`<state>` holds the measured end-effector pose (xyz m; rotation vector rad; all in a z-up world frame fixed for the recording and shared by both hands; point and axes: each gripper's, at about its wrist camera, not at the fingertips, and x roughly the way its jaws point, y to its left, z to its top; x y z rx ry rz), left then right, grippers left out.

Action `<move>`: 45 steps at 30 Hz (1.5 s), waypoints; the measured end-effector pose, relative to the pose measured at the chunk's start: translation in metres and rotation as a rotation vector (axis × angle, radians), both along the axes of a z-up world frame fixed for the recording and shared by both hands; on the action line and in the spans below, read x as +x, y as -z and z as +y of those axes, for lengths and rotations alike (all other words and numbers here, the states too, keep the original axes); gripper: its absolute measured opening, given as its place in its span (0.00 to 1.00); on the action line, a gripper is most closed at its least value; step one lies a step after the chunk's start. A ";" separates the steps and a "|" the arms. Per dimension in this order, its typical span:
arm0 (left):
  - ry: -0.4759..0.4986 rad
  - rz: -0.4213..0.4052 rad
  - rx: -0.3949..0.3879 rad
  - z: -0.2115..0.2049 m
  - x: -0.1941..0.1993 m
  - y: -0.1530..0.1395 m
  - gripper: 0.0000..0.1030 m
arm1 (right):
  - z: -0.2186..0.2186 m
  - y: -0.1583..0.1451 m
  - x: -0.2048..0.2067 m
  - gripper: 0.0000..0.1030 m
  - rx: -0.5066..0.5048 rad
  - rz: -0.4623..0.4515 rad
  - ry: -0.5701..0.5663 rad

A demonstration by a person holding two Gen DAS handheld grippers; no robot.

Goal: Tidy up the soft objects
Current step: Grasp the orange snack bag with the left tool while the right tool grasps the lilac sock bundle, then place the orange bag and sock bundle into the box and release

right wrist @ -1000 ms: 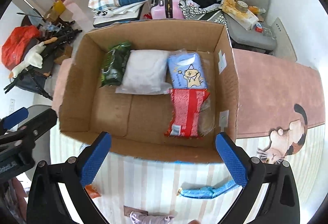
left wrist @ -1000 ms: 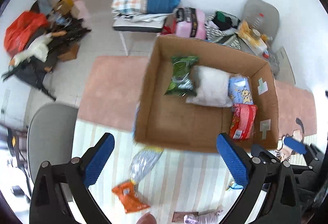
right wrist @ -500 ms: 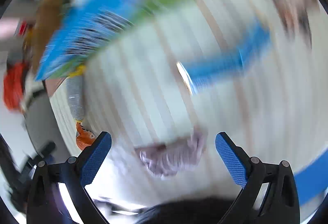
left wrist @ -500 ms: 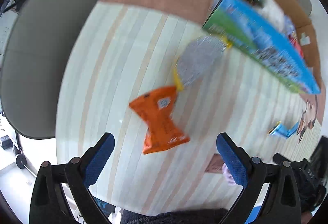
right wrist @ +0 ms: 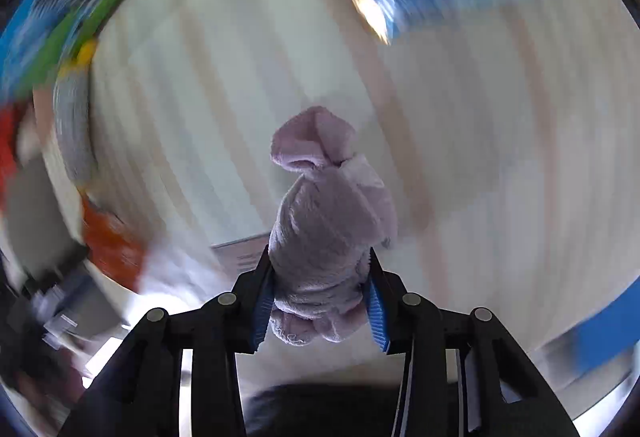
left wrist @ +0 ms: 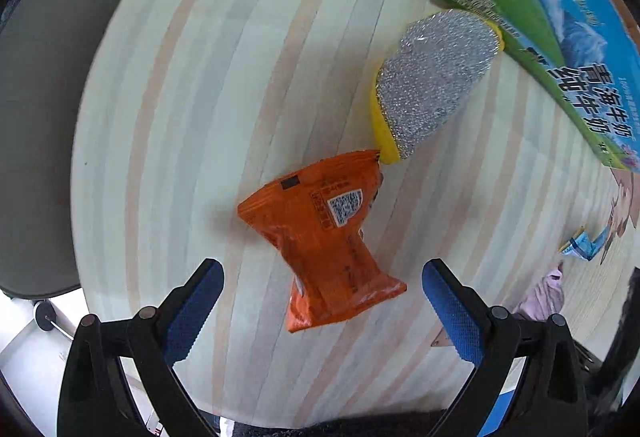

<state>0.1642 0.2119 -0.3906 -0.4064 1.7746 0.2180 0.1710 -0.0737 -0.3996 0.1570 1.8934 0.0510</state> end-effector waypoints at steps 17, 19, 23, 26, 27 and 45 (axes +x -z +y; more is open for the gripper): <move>0.236 -0.046 0.026 -0.077 -0.016 0.009 0.38 | -0.036 -0.010 0.007 0.69 0.001 -0.010 0.074; 0.245 -0.035 0.020 -0.089 -0.014 0.013 0.38 | -0.044 -0.007 0.003 0.69 0.016 -0.001 0.097; 0.272 -0.025 0.036 -0.105 -0.013 0.017 0.38 | -0.058 -0.002 0.003 0.64 0.008 -0.020 0.070; 0.276 -0.022 0.039 -0.122 0.000 0.024 0.38 | -0.046 -0.005 0.007 0.49 0.004 -0.030 0.036; 0.276 -0.023 0.039 -0.127 0.005 0.024 0.38 | -0.046 -0.005 0.008 0.43 0.002 -0.030 0.024; 0.306 -0.359 -0.143 -0.159 0.149 -0.168 0.37 | -0.069 -0.193 0.110 0.35 0.217 -0.349 -0.083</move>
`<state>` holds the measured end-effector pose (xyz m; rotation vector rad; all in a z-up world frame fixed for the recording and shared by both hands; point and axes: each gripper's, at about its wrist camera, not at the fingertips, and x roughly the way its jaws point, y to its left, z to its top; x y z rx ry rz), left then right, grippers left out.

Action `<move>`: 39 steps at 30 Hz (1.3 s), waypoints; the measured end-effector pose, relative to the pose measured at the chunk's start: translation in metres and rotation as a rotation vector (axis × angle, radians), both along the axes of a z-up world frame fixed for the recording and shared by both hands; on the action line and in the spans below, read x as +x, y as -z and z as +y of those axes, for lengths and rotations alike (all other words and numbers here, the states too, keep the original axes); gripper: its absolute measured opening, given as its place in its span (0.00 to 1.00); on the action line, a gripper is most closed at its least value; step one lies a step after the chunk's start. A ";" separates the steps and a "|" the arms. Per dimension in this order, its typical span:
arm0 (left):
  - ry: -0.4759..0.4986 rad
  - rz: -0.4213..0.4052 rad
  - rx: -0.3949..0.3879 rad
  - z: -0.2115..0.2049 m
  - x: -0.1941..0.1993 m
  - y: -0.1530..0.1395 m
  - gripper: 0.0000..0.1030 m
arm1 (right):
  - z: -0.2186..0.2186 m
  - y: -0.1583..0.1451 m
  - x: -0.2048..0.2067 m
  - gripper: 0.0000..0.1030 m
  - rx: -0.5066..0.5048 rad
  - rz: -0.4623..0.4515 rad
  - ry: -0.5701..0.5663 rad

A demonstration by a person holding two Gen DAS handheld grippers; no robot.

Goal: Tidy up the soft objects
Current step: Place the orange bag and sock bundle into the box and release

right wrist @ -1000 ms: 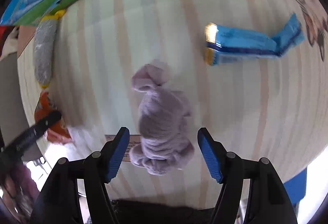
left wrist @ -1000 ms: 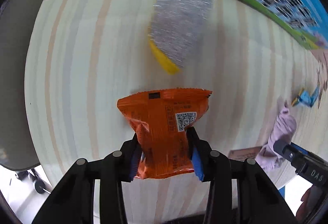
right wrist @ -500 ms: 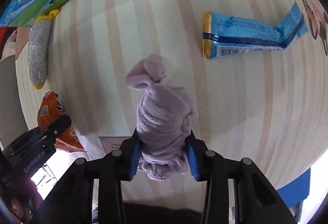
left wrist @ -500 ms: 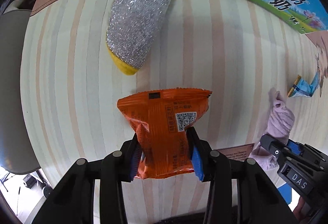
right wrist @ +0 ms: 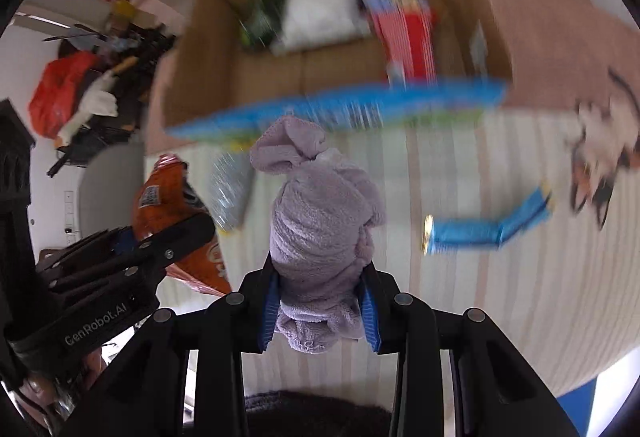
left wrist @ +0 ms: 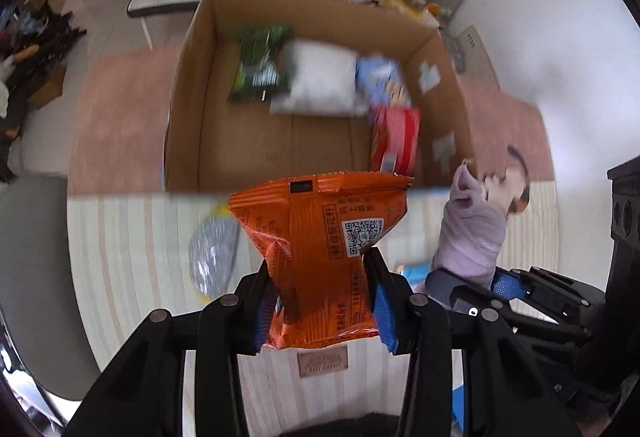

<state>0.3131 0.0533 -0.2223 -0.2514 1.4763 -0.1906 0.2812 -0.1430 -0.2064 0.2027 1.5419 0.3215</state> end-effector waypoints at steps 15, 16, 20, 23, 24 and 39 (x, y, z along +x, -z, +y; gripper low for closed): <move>-0.003 0.405 -0.031 0.031 0.142 0.131 0.37 | 0.089 0.089 0.138 0.35 -0.119 0.074 -0.062; 0.003 0.427 -0.031 0.029 0.144 0.140 0.37 | 0.090 0.099 0.142 0.35 -0.126 0.089 -0.067; 0.007 0.484 -0.033 0.025 0.146 0.166 0.37 | 0.092 0.129 0.151 0.35 -0.146 0.143 -0.077; 0.005 0.497 -0.019 0.024 0.146 0.172 0.38 | 0.091 0.142 0.155 0.35 -0.157 0.162 -0.080; 0.007 0.498 -0.018 0.023 0.146 0.172 0.38 | 0.090 0.145 0.156 0.35 -0.156 0.169 -0.082; 0.009 0.301 0.078 0.031 0.143 0.088 0.83 | 0.078 0.119 0.179 0.58 -0.158 0.129 -0.077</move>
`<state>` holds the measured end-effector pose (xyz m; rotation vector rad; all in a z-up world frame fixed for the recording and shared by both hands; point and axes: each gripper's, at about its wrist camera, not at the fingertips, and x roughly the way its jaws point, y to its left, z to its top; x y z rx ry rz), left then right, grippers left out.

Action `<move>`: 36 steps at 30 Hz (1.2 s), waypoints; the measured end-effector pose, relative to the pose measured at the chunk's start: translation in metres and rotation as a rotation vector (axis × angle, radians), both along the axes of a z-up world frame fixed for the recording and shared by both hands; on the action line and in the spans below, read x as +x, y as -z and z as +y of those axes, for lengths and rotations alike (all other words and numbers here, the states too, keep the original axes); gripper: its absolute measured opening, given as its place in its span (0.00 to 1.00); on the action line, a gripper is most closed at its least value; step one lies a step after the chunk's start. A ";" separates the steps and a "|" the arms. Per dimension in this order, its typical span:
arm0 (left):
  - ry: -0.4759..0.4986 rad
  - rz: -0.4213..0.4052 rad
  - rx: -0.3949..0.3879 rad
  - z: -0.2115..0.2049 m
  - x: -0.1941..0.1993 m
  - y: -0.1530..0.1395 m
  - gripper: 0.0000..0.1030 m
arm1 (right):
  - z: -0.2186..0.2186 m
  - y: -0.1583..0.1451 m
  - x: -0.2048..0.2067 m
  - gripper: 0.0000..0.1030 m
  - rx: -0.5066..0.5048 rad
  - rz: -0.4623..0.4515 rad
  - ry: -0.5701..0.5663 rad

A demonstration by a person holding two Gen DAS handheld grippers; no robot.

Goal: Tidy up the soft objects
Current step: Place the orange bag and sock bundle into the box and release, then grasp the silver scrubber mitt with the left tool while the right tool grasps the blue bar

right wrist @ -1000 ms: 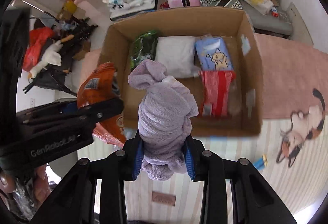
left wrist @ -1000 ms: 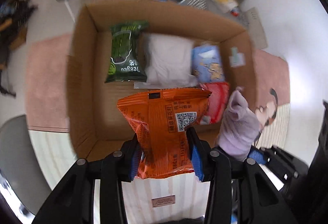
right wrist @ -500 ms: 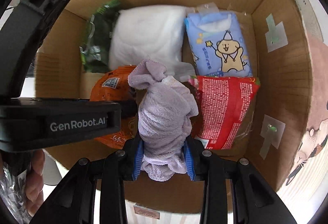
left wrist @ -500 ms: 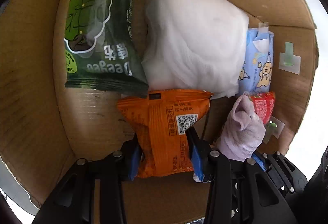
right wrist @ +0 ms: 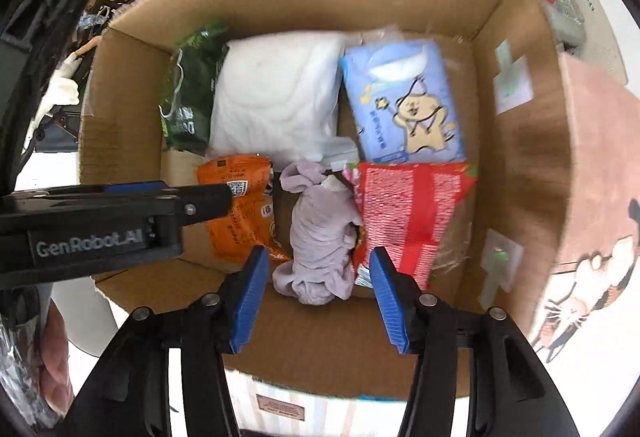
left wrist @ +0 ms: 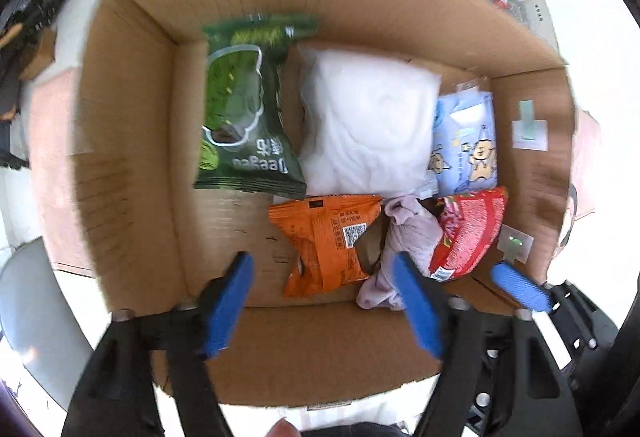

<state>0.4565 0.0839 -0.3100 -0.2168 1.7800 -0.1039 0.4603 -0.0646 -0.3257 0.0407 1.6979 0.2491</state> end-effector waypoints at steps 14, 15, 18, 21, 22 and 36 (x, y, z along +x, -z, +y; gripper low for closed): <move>0.004 -0.350 0.200 0.011 -0.075 -0.081 0.99 | -0.015 -0.063 -0.063 1.00 -0.090 -0.177 0.048; -0.003 -0.366 0.201 0.010 -0.081 -0.083 0.99 | -0.016 -0.068 -0.068 1.00 -0.089 -0.190 0.051; -0.010 -0.420 0.219 0.009 -0.093 -0.095 0.99 | -0.020 -0.080 -0.081 1.00 -0.096 -0.226 0.062; -0.016 -0.468 0.226 0.007 -0.104 -0.109 0.99 | -0.024 -0.094 -0.091 1.00 -0.112 -0.268 0.063; -0.022 -0.479 0.221 0.007 -0.107 -0.114 0.99 | -0.025 -0.099 -0.094 1.00 -0.116 -0.283 0.061; -0.064 -0.506 0.276 0.005 -0.174 -0.120 0.99 | -0.072 -0.113 -0.145 1.00 0.012 -0.242 0.269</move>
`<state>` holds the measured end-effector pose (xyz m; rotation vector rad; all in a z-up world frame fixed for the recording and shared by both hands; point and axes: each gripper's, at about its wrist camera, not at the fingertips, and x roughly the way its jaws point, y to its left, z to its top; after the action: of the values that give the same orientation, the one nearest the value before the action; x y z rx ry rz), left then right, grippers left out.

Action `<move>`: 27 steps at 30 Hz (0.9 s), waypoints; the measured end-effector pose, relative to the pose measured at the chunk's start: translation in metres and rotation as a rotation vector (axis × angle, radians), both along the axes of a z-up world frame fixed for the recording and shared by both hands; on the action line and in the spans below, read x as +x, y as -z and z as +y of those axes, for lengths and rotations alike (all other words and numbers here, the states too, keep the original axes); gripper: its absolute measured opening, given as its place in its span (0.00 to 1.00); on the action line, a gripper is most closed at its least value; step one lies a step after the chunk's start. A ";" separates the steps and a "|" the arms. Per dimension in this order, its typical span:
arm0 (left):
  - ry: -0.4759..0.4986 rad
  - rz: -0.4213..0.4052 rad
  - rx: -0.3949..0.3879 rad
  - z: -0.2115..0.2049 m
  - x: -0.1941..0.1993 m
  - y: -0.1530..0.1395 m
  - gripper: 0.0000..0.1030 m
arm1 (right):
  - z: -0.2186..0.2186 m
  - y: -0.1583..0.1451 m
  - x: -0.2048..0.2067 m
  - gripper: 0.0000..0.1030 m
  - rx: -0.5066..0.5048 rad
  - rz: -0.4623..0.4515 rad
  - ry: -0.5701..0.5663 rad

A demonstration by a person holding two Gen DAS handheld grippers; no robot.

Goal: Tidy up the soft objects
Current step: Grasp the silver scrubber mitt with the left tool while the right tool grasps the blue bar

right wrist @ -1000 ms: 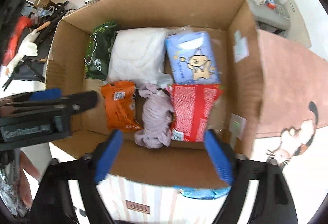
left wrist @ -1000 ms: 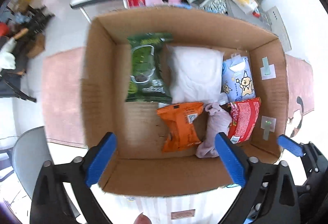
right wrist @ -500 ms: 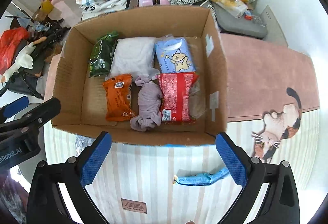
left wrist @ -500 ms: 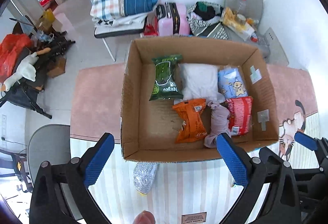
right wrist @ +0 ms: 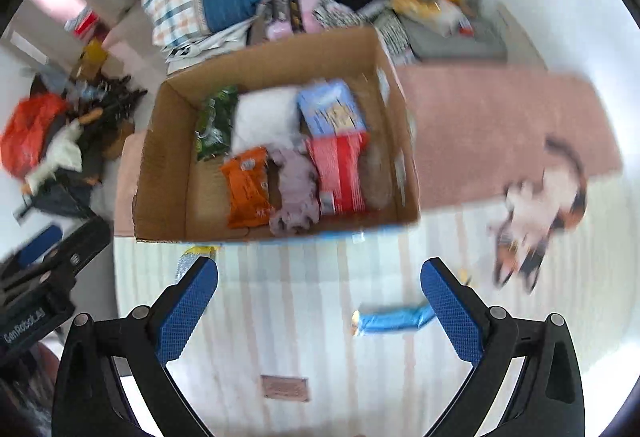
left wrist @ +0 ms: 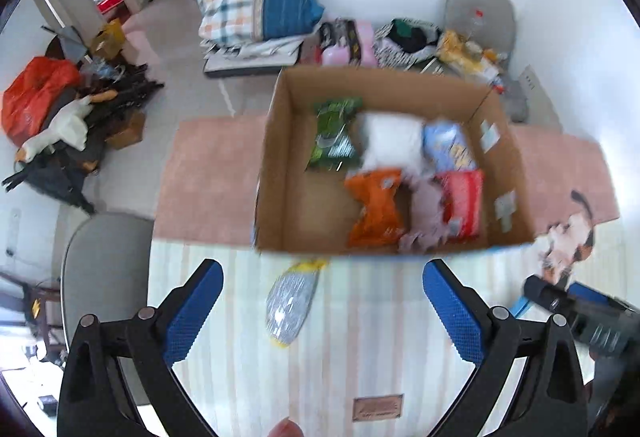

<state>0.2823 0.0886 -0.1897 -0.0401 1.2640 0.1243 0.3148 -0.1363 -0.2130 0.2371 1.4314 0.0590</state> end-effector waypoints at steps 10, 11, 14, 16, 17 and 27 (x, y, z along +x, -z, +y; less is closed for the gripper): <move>-0.143 0.266 -0.028 0.039 -0.040 0.109 0.99 | -0.117 0.146 -0.058 1.00 0.131 0.332 0.524; -0.162 0.273 -0.030 0.047 -0.040 0.113 0.99 | -0.122 0.154 -0.060 1.00 0.107 0.336 0.546; -0.202 0.293 -0.045 0.063 -0.037 0.125 0.99 | -0.127 0.173 -0.060 0.97 0.048 0.344 0.572; -0.207 0.298 -0.041 0.070 -0.033 0.131 0.99 | -0.124 0.185 -0.058 0.87 0.042 0.368 0.566; -0.201 0.301 -0.036 0.072 -0.030 0.134 0.99 | -0.121 0.190 -0.056 0.74 0.045 0.383 0.551; 0.001 0.403 0.055 0.068 0.003 0.186 0.99 | -0.041 0.181 -0.040 0.26 -0.247 0.319 -0.004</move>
<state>0.2855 0.1570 -0.3757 0.0349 1.6626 0.1715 0.2746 -0.1771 -0.3941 0.0399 1.7395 -0.1588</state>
